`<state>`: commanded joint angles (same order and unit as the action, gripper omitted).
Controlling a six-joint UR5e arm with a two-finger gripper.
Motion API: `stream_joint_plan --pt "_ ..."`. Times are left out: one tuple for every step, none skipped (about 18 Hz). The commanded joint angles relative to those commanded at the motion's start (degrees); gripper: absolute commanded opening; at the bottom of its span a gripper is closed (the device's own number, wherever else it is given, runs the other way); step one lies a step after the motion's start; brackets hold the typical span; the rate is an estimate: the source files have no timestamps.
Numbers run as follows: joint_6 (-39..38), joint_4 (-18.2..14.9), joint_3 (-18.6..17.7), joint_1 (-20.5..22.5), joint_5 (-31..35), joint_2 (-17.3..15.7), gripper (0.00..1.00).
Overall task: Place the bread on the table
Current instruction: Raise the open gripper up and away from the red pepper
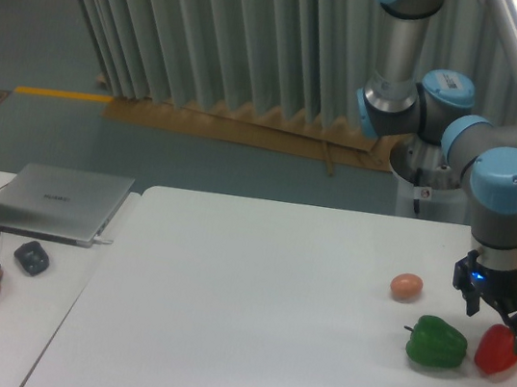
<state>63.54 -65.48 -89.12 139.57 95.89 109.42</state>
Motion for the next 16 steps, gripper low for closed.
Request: stream_joint_plan --pt "0.17 0.00 0.00 0.09 0.00 0.09 1.00" --pt "0.26 0.00 0.09 0.26 -0.09 0.00 1.00" --pt "0.52 0.00 0.35 0.44 0.26 0.00 1.00" --pt "0.53 0.00 0.87 1.22 0.26 0.09 1.00" --pt "0.53 0.09 0.97 1.75 0.26 0.00 1.00" --pt "0.61 0.09 1.05 1.76 0.26 0.00 1.00" --pt "0.70 0.09 1.05 1.76 0.18 0.00 1.00" --pt "0.70 0.09 1.14 1.84 0.18 0.00 1.00" --pt "0.70 0.09 1.93 2.02 0.26 0.17 1.00" --pt "0.62 0.09 2.28 2.11 0.26 0.26 1.00" --pt "0.62 0.09 2.29 2.46 0.35 0.18 1.00" --pt "0.70 0.09 2.46 2.81 0.35 0.26 1.00" --pt "0.70 0.09 2.37 2.90 0.35 0.18 1.00" --pt "0.53 0.09 2.81 2.90 0.44 0.26 1.00" --pt "0.53 0.09 2.73 2.81 0.35 0.26 1.00" --pt "0.35 0.09 2.64 2.73 0.27 0.18 1.00"
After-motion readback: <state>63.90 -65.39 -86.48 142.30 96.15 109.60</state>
